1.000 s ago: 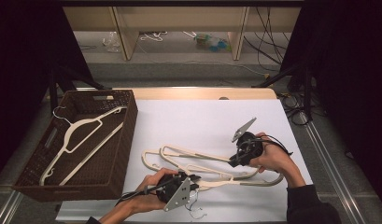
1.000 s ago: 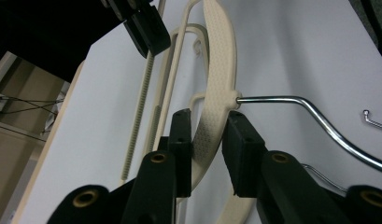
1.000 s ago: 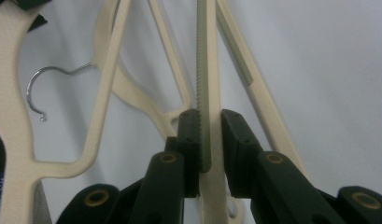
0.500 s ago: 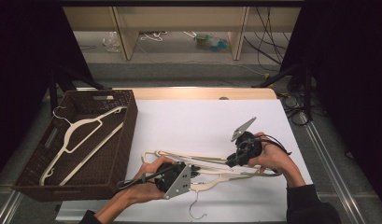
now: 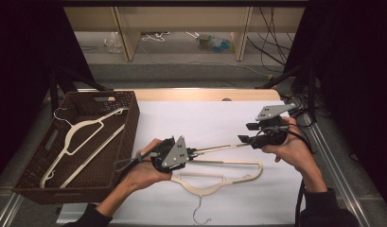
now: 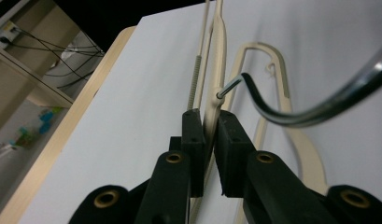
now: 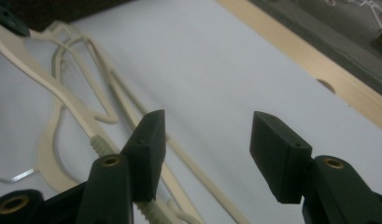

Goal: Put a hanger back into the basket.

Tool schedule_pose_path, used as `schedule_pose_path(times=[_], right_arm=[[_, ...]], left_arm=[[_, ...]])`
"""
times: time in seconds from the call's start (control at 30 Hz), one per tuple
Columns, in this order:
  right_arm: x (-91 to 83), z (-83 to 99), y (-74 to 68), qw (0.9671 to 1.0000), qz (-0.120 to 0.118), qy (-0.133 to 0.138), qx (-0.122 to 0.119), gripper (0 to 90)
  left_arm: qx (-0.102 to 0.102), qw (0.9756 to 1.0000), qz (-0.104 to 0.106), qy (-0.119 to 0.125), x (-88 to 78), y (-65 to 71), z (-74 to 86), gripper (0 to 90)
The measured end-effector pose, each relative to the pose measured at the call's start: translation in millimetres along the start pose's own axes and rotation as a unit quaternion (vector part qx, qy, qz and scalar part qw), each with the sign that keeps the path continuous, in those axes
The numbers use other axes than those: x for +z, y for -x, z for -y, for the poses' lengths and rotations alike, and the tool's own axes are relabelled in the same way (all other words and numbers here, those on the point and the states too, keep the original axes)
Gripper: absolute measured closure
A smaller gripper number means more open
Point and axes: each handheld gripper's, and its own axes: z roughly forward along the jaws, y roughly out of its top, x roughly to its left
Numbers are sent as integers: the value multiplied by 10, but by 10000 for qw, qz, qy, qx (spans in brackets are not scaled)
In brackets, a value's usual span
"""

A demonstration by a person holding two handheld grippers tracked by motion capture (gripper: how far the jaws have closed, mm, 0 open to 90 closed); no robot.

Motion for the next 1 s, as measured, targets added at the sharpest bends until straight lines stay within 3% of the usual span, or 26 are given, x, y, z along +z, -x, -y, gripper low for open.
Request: schedule_pose_path(times=[0.03, 0.17, 0.3, 0.37, 0.4, 0.5, 0.77, 0.8, 0.9, 1.0], right_arm=[[-56, -24, 11, 9997, 110, 214, 19, 422], [-166, -53, 13, 9983, 231, 530, 119, 387], [-287, -72, 17, 9954, 407, 849, 167, 350], [-331, -75, 17, 9951, 451, 865, 171, 340], [-374, -74, 18, 9936, 491, 1005, 180, 338], [-406, -68, 1, 9937, 483, 987, 197, 334], [-406, -19, -21, 9938, 458, 998, 202, 334], [-407, -7, -28, 9948, 392, 919, 192, 334], [-371, 40, -62, 9954, 360, 861, 203, 335], [-343, 74, -94, 9966, 297, 748, 196, 336]], left_arm=[[-76, 10000, 8, 8, -6, -15, -5, 823], [-461, 9989, 68, 95, -39, -90, -9, 823], [-650, 9978, 80, 118, -125, -182, -22, 825], [-842, 9961, 103, 230, -157, -211, -28, 848], [-983, 9946, 126, 307, -178, -227, -35, 858], [-1146, 9931, 91, 249, -212, -290, -39, 860], [-1273, 9917, 93, 169, -209, -357, 2, 860], [-1436, 9894, 86, 194, -204, -347, 1, 860], [-1467, 9891, 40, 99, -227, -379, -3, 860], [-1650, 9862, -15, 119, -258, -406, -16, 860]])
